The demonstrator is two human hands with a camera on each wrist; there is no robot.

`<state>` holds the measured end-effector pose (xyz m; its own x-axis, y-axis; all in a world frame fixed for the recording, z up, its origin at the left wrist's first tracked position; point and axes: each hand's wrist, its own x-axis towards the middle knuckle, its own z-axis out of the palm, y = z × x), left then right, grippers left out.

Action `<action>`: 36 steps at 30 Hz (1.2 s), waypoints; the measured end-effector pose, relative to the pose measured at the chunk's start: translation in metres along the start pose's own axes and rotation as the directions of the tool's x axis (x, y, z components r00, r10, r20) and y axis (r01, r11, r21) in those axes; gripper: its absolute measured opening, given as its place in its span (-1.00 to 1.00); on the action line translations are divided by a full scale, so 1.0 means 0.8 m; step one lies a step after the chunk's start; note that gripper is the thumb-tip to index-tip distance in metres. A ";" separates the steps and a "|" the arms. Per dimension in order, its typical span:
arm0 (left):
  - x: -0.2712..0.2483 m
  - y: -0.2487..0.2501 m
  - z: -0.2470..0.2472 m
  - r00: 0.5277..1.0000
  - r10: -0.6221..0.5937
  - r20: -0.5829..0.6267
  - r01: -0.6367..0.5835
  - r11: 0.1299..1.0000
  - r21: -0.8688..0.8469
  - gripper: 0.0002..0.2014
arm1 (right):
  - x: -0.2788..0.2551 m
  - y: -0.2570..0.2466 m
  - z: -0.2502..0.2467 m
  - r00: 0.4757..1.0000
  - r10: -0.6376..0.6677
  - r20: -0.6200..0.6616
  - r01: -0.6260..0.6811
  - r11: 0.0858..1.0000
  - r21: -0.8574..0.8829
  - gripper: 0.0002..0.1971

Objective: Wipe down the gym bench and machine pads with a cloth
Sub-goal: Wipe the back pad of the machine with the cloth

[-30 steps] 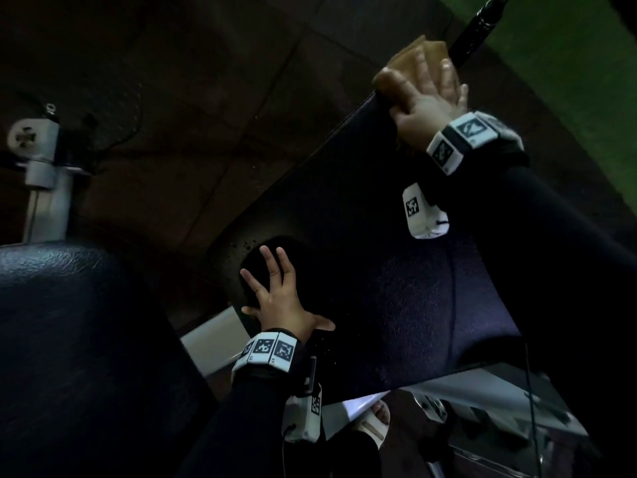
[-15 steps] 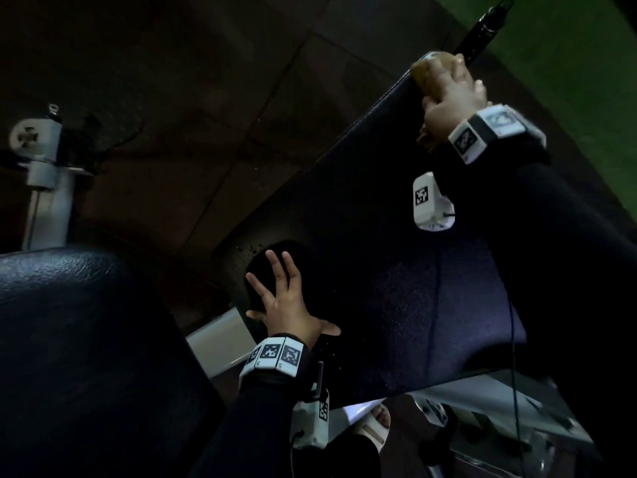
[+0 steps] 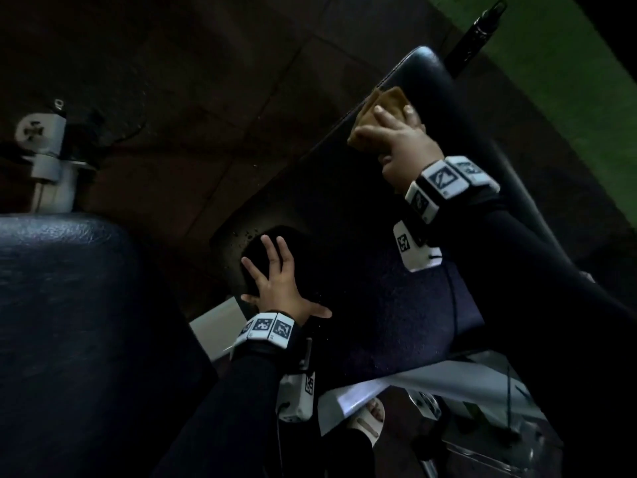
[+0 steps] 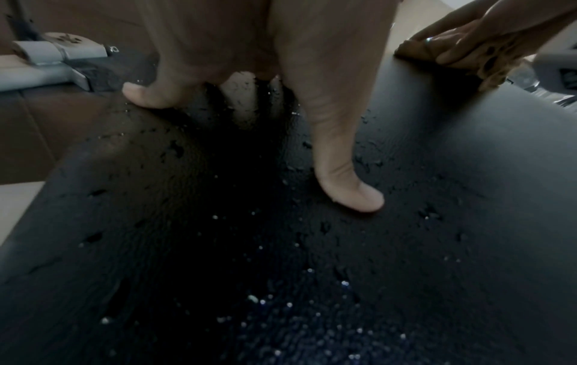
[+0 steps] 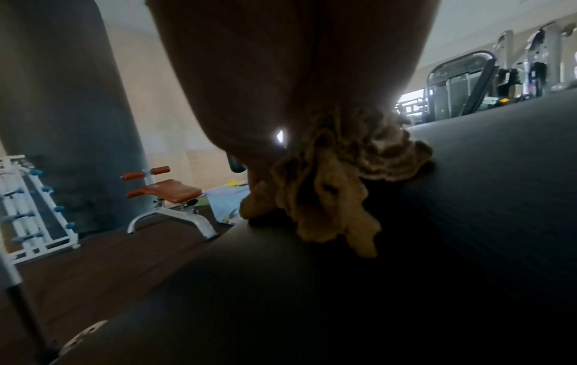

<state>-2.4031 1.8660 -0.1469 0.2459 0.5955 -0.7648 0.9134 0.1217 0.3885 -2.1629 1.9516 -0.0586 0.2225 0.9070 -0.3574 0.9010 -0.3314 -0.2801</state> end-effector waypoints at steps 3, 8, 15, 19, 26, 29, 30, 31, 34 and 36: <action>-0.002 0.001 -0.001 1.000 -0.004 -0.003 0.004 1.000 0.003 0.54 | -0.040 0.000 0.022 0.997 -0.025 0.066 0.023 0.999 0.034 -0.32; -0.005 0.001 -0.003 1.000 0.012 -0.015 -0.011 1.000 0.017 0.52 | -0.124 0.003 0.076 0.987 -0.045 0.156 0.038 0.998 0.046 -0.35; -0.010 -0.006 0.003 0.997 0.018 -0.073 -0.012 0.996 0.087 0.49 | -0.246 0.015 0.148 0.984 -0.030 0.177 0.033 0.999 -0.015 -0.23; -0.019 -0.003 0.008 0.994 -0.008 -0.110 0.021 0.993 0.113 0.41 | -0.292 0.023 0.165 0.982 0.022 0.187 -0.011 0.998 -0.059 -0.26; -0.058 0.027 0.058 0.959 -0.033 -0.280 0.054 0.996 0.068 -0.08 | -0.298 0.062 0.144 0.981 0.180 -0.068 -0.187 0.976 -0.113 -0.39; -0.088 0.054 0.100 0.918 0.109 -0.381 -0.098 0.994 0.049 -0.32 | -0.279 0.091 0.122 0.946 0.297 -0.128 -0.311 0.944 -0.113 -0.28; -0.099 0.062 0.115 0.901 0.167 -0.401 -0.163 0.986 0.044 -0.37 | -0.274 0.100 0.117 0.937 0.329 -0.115 -0.342 0.932 -0.121 -0.24; -0.109 0.069 0.129 0.891 0.217 -0.399 -0.219 0.975 0.040 -0.40 | -0.269 0.108 0.114 0.931 0.353 -0.093 -0.362 0.923 -0.126 -0.20; -0.122 0.082 0.158 0.912 0.292 -0.286 -0.284 0.956 0.070 -0.37 | -0.265 0.119 0.113 0.935 0.352 -0.038 -0.354 0.925 -0.136 -0.17; -0.116 0.089 0.166 0.930 0.282 -0.235 -0.266 0.959 0.098 -0.30 | -0.265 0.120 0.114 0.943 0.333 -0.018 -0.332 0.933 -0.137 -0.17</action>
<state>-2.3182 1.7135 -0.1164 0.4099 0.7749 -0.4811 0.8425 -0.1196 0.5253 -2.1575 1.7038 -0.0913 0.5165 0.7493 -0.4145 0.8178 -0.5751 -0.0205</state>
